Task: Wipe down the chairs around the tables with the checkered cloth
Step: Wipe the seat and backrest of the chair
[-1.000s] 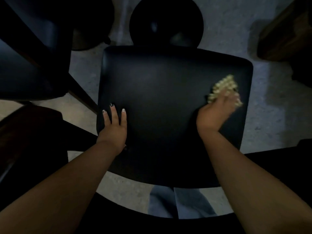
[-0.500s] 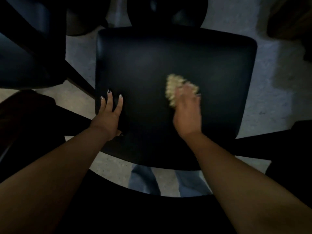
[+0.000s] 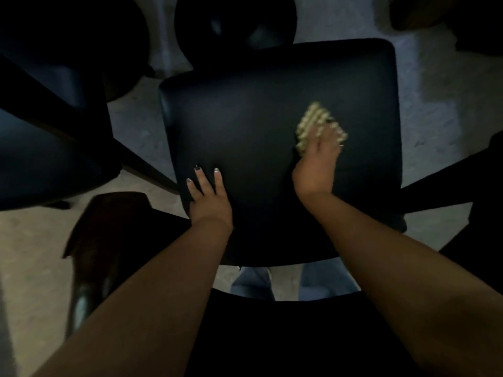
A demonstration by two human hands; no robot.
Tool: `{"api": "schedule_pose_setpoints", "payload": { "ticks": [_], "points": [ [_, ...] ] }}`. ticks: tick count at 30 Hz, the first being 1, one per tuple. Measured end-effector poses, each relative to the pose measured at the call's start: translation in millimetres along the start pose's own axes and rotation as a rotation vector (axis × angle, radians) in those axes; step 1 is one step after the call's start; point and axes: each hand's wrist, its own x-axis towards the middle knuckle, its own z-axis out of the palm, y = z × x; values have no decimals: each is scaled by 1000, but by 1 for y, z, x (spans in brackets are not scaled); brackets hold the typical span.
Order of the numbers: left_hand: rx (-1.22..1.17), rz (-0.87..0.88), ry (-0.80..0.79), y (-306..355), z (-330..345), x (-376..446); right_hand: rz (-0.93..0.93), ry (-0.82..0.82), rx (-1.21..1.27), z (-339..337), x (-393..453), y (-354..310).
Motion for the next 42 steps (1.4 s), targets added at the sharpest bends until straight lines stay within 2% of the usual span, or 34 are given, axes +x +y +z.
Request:
{"api": "schedule_pose_setpoints", "payload": {
  "ticks": [4,7,9,11,15,18,20,22,24,29,32,34,36,42],
  "points": [
    [-23,71,-124,-1,-37,0,-405,-220,-66,19,-39,-37],
    [90,170,-29,-1,-74,11,-547,-222,-119,14,-17,-29],
    [161,265,42,-3,-97,24,-414,-173,-119,-3,17,-9],
    [174,308,65,-9,-109,37,-134,-43,-27,-23,54,17],
    [138,304,-59,-19,-108,56,259,62,145,-59,110,57],
    [217,307,-83,-18,-100,64,436,170,272,-65,132,52],
    [233,296,-105,-16,-100,69,444,242,245,-58,136,38],
    [247,297,-124,-15,-100,71,394,281,209,-48,131,20],
    [258,300,-147,-17,-99,71,248,238,192,-35,118,-6],
    [346,279,-160,-11,-97,69,-425,-99,78,8,57,-73],
    [355,282,-168,-9,-100,67,-586,-214,-4,15,36,-76],
    [367,288,-174,-9,-104,67,-642,-228,-32,8,42,-62],
    [386,304,-172,-9,-107,66,-572,-180,-24,-6,58,-37],
    [440,312,-148,-6,-103,70,217,139,148,-39,66,50]
  ]
}}
